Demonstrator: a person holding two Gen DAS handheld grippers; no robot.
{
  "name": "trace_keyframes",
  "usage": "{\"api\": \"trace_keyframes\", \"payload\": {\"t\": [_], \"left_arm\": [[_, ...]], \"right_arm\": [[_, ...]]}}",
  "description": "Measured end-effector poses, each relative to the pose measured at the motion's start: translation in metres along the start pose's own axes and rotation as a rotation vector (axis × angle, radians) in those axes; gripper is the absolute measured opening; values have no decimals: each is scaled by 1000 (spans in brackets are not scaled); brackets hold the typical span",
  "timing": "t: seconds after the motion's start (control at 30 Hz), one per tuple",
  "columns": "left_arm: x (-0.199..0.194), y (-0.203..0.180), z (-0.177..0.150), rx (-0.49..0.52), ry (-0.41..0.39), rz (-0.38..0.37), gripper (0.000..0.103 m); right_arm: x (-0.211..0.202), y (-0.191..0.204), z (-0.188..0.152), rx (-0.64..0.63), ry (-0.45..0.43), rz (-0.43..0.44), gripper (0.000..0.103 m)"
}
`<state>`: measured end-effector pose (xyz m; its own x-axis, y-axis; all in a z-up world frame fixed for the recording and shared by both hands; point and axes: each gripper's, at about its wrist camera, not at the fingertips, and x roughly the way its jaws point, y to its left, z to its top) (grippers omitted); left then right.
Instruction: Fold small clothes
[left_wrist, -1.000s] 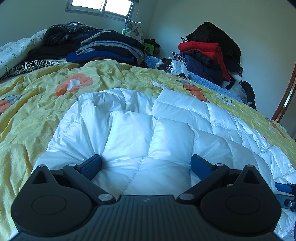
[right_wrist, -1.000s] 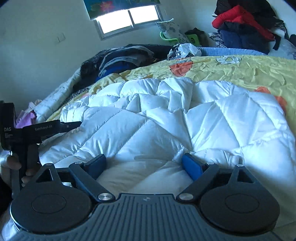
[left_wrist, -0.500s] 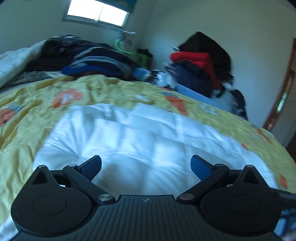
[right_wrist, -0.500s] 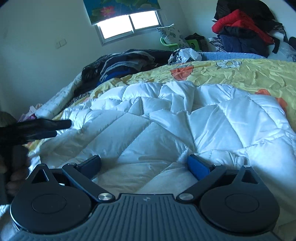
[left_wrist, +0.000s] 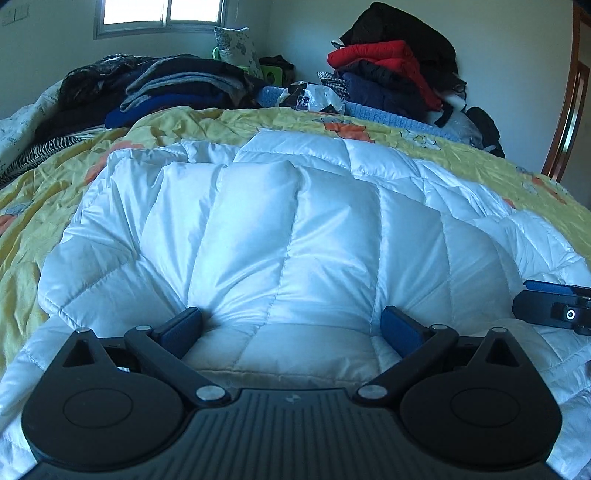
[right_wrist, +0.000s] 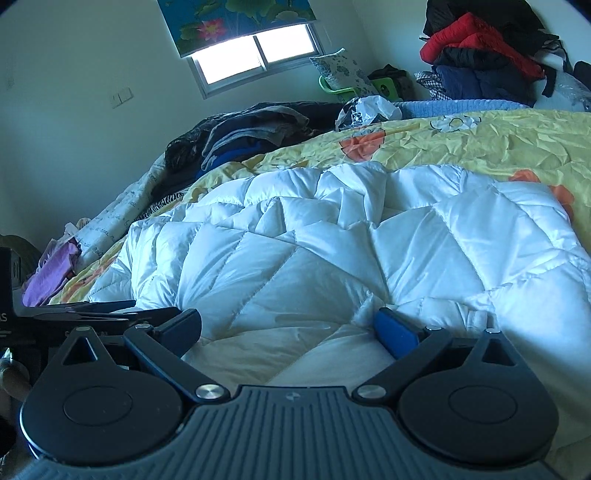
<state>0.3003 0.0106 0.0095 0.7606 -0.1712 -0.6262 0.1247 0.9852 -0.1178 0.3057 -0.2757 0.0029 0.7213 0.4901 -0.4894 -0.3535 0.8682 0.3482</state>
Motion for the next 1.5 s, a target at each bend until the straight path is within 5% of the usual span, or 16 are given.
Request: {"api": "trace_keyframes", "payload": {"t": [0.17,0.3,0.53,0.93,1.07,1.2,1.33,1.5], "left_arm": [[-2,0,0,-2,-9,5,103],[-3,1,-1,-7,-11,1,103],[-4,2,-1,-8,-13,2,103],[-10,0,-4,-6,-35,28,103],[-42,-1,-10,-20,-77,107,103],[-107,10,-28,-95,-117,-18,103],[-132,18,-57,-92,-39,-48,103],[-127,34,-91,-18,56,75,103]], "right_arm": [[-16,-2,-1,33,-67,-53,93],[-62,-4,-9,157,-166,-112,102],[-72,3,-38,56,12,-208,101],[-67,6,-48,1,11,-199,101],[-84,-1,-44,98,-10,-208,101],[-126,9,-47,152,-56,-130,103],[-142,32,-62,66,2,-95,103],[-137,52,-102,-173,148,-193,100]]}}
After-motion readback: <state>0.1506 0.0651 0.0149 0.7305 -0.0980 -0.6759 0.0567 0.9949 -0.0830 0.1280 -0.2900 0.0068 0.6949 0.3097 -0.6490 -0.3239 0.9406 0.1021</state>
